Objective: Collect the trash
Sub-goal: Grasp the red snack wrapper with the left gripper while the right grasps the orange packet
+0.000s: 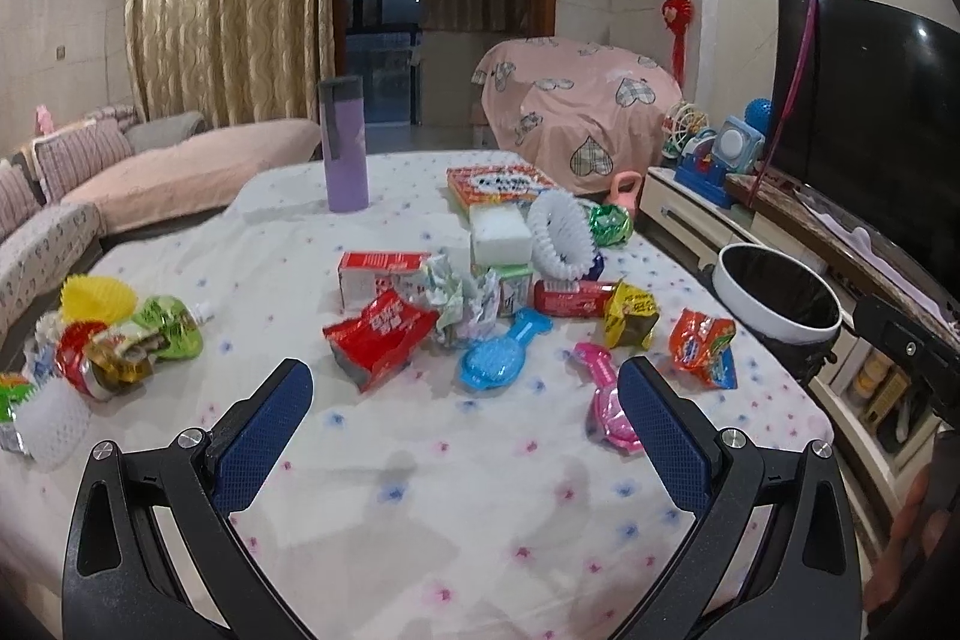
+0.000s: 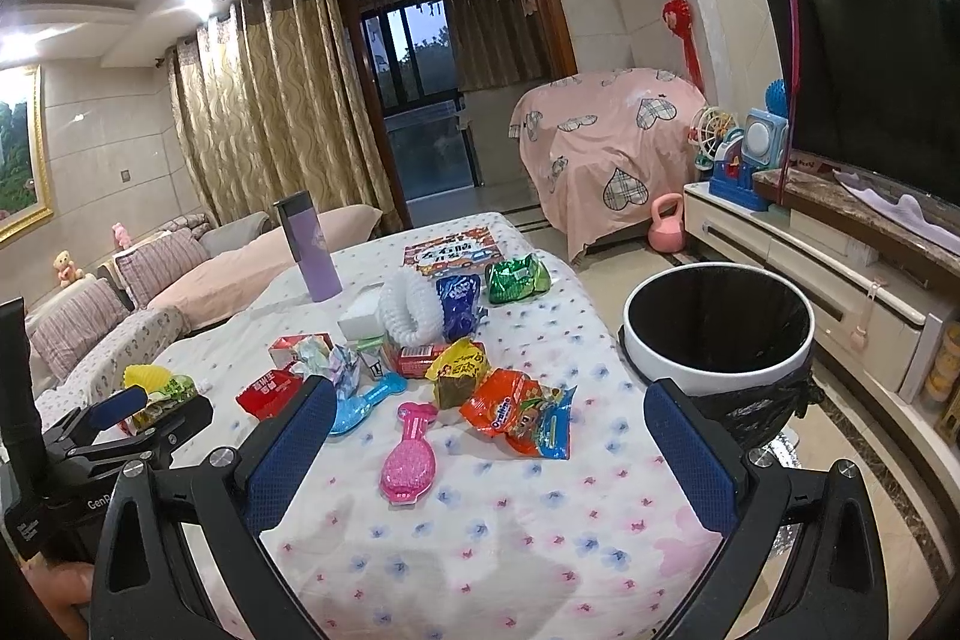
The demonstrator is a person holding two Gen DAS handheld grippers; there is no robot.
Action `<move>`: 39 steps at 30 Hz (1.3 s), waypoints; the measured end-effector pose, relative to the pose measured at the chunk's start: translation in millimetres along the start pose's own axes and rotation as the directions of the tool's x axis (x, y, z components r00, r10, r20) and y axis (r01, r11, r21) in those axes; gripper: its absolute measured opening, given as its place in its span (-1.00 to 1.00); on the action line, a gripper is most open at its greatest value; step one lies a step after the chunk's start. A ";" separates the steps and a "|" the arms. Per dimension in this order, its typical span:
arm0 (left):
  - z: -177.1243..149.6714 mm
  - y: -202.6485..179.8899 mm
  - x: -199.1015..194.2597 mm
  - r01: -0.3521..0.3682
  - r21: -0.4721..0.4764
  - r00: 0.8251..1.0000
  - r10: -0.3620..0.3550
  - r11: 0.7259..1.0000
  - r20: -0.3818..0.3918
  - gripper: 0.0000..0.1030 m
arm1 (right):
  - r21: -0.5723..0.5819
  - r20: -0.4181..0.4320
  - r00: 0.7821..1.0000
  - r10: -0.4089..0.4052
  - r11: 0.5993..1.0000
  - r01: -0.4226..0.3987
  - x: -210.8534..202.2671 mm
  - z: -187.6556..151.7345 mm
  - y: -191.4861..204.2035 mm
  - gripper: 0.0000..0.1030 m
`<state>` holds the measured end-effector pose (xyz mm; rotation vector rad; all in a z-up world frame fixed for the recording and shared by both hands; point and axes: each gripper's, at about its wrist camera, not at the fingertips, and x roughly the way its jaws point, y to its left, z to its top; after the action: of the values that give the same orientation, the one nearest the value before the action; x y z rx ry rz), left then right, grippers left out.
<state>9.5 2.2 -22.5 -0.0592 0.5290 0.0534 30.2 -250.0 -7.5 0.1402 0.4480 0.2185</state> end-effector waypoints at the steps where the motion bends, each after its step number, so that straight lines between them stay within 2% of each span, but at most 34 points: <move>1: -0.8 1.8 3.1 0.000 -0.004 1.000 0.000 1.000 -0.012 1.00 | 0.001 -0.008 1.000 0.002 1.000 -0.002 2.2 -0.6 -0.5 1.00; 10: -4.5 18.7 32.9 -0.006 -0.044 0.995 0.002 0.999 -0.102 1.00 | 0.021 -0.079 0.997 0.015 1.000 -0.013 23.8 -6.9 -6.9 1.00; 20: -1.5 47.0 84.0 -0.081 -0.065 0.980 0.068 0.995 -0.188 1.00 | 0.043 -0.174 0.985 0.010 0.999 -0.003 63.5 -12.8 -18.4 0.96; 29: 7.4 63.6 129.9 -0.078 -0.079 0.969 0.056 0.994 -0.242 1.00 | 0.079 -0.281 0.960 -0.010 0.996 0.033 117.4 -14.3 -35.2 0.56; 33: 11.4 63.6 147.3 -0.073 -0.060 0.966 0.056 0.996 -0.252 0.98 | 0.102 -0.317 0.948 -0.003 0.994 0.037 137.0 -16.1 -41.2 0.29; 34: 11.5 62.7 151.9 -0.066 -0.054 0.965 0.050 0.996 -0.257 0.87 | 0.105 -0.327 0.945 -0.001 0.994 0.038 140.3 -16.6 -41.9 0.17; 35: 11.5 61.8 155.8 -0.060 -0.051 0.963 0.044 0.997 -0.266 0.65 | 0.109 -0.338 0.941 0.004 0.993 0.035 143.7 -17.5 -43.1 0.10; 36: 10.6 61.8 160.7 -0.049 -0.054 0.959 0.031 0.997 -0.283 0.50 | 0.113 -0.346 0.938 0.008 0.993 0.033 146.7 -18.8 -44.1 -0.10; 37: 9.5 61.7 164.4 -0.036 -0.060 0.955 0.016 0.998 -0.298 0.18 | 0.111 -0.353 0.935 0.008 0.993 0.034 148.9 -19.9 -43.9 -0.36; 38: 8.3 62.4 169.3 -0.019 -0.072 0.949 -0.005 0.997 -0.314 -0.14 | 0.111 -0.358 0.934 0.008 0.993 0.034 150.5 -20.5 -43.9 -0.44; 39: 7.3 62.9 170.5 -0.006 -0.078 0.946 -0.019 0.997 -0.322 -0.22 | 0.109 -0.354 0.935 0.007 0.993 0.034 150.3 -20.5 -44.0 -0.55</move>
<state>156.0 71.5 -105.1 -0.1482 0.8552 0.0585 161.0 -254.8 -95.9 0.2107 0.8222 0.2051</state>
